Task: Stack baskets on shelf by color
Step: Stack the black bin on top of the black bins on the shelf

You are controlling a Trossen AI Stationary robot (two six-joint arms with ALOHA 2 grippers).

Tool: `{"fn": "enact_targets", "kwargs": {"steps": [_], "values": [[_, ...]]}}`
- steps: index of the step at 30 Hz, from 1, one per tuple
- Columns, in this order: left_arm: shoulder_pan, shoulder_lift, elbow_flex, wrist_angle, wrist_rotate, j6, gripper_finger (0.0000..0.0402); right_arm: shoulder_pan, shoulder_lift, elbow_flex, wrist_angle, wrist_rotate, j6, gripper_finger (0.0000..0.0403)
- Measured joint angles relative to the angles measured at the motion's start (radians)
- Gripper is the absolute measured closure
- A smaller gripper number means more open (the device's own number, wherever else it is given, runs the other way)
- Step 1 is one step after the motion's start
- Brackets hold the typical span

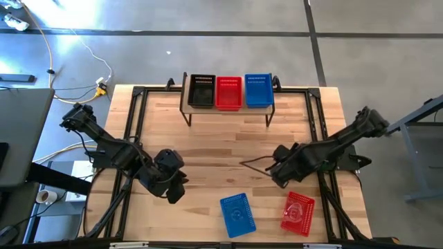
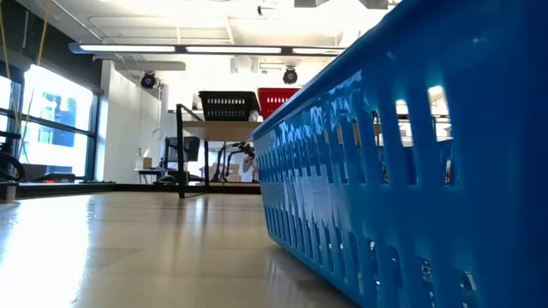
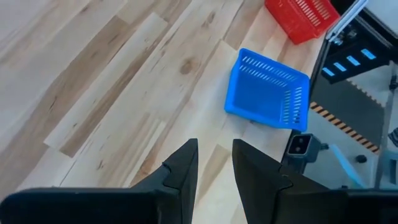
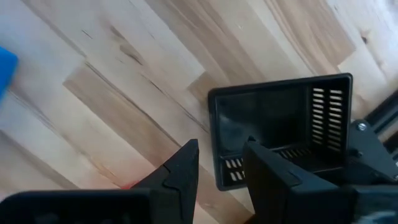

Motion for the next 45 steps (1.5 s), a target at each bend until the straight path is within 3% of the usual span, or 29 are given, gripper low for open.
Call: {"fn": "enact_targets", "kwargs": {"steps": [5, 14, 37, 40, 45], "values": [[0.0, -0.004, 0.0, 0.0, -0.002, -0.009, 0.0312, 0.025, 0.022, -0.005, 0.005, -0.002, 0.004, 0.0292], [0.0, -0.004, 0.0, 0.0, -0.002, -0.015, 0.0312, 0.076, 0.023, -0.17, 0.168, -0.053, 0.048, 0.0292], [0.071, -0.004, 0.0, 0.001, 0.014, -0.008, 0.0312, 0.08, 0.022, -0.386, 0.357, -0.139, 0.095, 0.0294], [0.084, -0.003, 0.0, 0.001, 0.014, -0.008, 0.0312, 0.08, 0.022, -0.398, 0.364, -0.145, 0.094, 0.0315], [0.127, -0.003, 0.0, 0.001, 0.015, -0.017, 0.0312, 0.08, 0.022, -0.419, 0.394, -0.17, 0.09, 0.0389]]}}
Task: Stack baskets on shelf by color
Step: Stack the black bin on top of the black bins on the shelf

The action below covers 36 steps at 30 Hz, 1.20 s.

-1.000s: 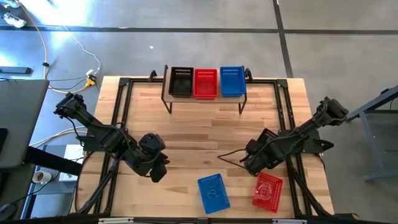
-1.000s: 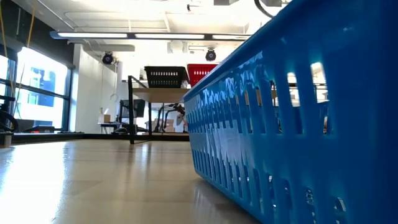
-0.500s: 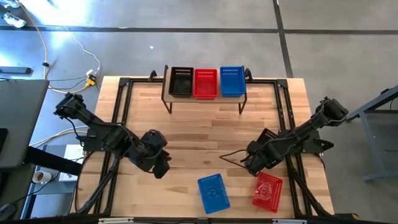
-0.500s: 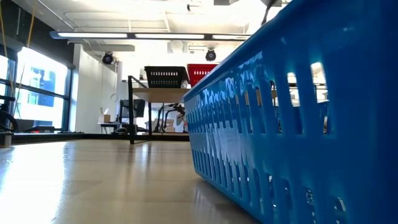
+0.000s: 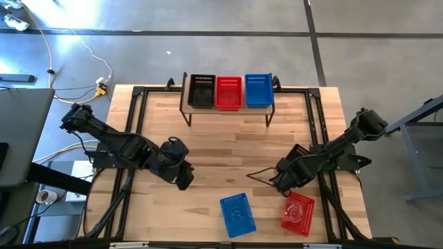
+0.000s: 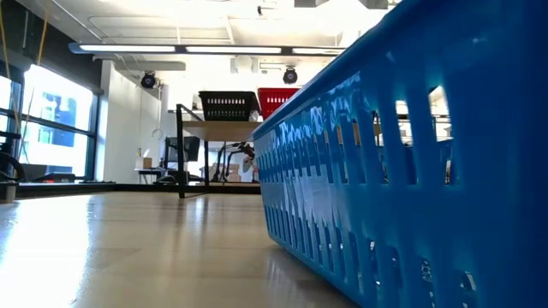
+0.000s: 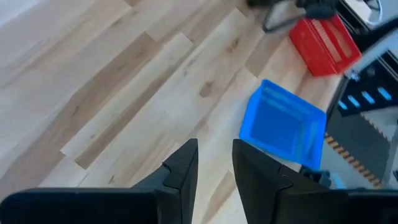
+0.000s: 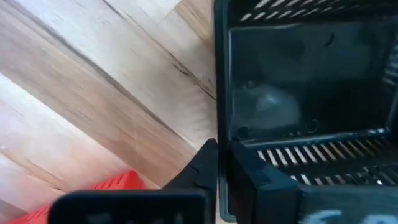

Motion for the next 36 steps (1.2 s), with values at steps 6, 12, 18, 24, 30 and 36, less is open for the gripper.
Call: {"fn": "enact_targets", "kwargs": {"steps": [6, 12, 18, 24, 30, 36], "values": [[0.072, 0.0, 0.0, 0.003, 0.012, -0.006, 0.0312, 0.001, 0.0, 0.039, -0.018, 0.013, -0.015, 0.0399], [0.136, 0.0, 0.0, 0.004, 0.026, -0.006, 0.0312, 0.001, 0.0, 0.174, -0.085, 0.093, -0.023, 0.0401], [0.184, 0.0, 0.0, 0.03, 0.026, 0.015, 0.0312, 0.001, 0.0, 0.325, -0.137, 0.188, -0.077, 0.0402], [0.226, 0.0, 0.0, 0.118, 0.037, 0.052, 0.0312, -0.012, 0.0, 0.452, -0.138, 0.24, -0.211, 0.0402], [0.265, 0.0, 0.0, 0.209, 0.044, 0.063, 0.0312, -0.045, 0.012, 0.567, -0.139, 0.275, -0.43, 0.0402], [0.292, 0.0, 0.0, 0.274, 0.046, 0.081, 0.0312, -0.092, 0.076, 0.703, -0.142, 0.258, -0.695, 0.0403]]}}
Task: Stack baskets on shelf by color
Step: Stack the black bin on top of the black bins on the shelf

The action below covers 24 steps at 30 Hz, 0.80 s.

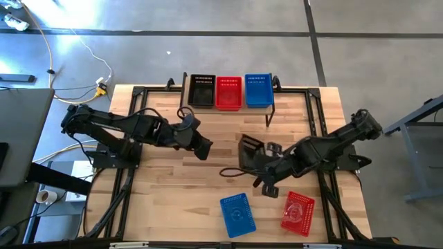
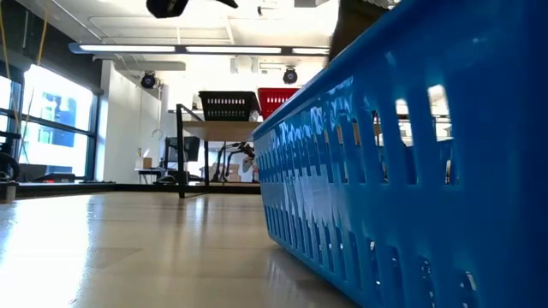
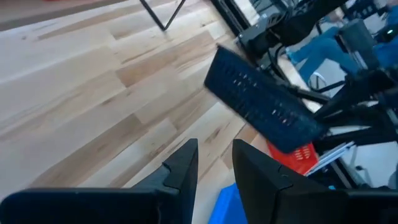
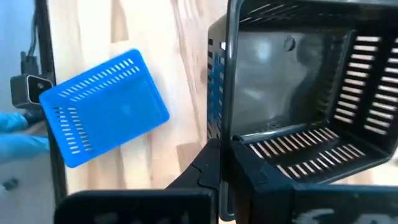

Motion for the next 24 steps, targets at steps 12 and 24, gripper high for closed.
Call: {"fn": "enact_targets", "kwargs": {"steps": [12, 24], "values": [[0.065, 0.0, 0.0, 0.013, -0.007, 0.0, 0.0312, -0.104, 0.094, 0.223, -0.151, 0.155, -0.439, 0.0403], [0.084, 0.0, 0.0, 0.018, -0.006, -0.001, 0.0312, -0.141, 0.102, 0.235, -0.16, 0.32, -0.781, 0.0403]]}}
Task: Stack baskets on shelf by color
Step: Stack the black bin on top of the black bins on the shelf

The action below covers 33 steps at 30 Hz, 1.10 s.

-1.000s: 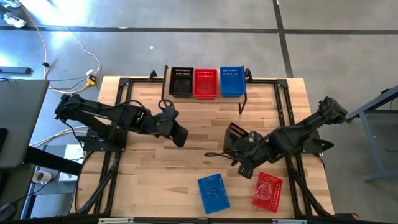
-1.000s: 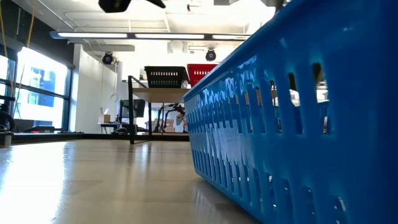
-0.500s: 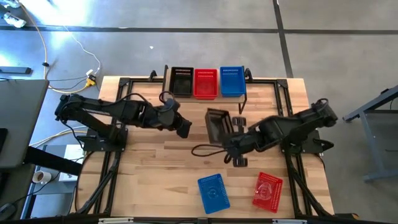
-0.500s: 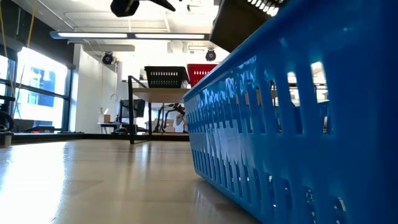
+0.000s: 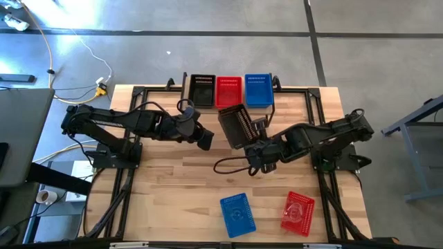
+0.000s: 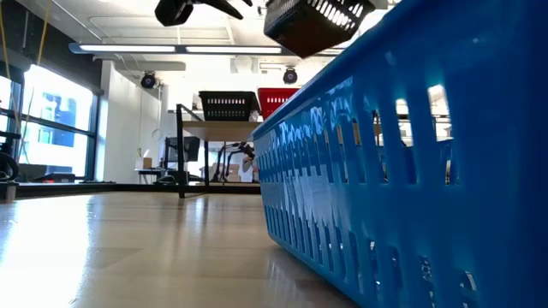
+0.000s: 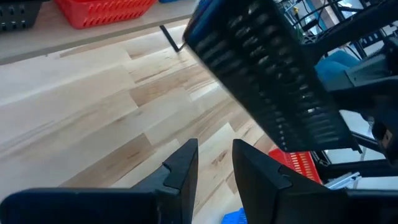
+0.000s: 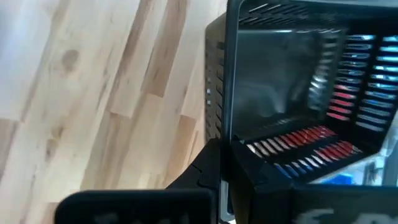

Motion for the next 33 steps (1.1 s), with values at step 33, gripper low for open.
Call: {"fn": "enact_targets", "kwargs": {"steps": [33], "values": [[0.014, 0.06, 0.0, -0.167, -0.028, -0.079, 0.0312, -0.014, 0.31, -0.002, 0.026, -0.04, 0.136, 0.0403]]}}
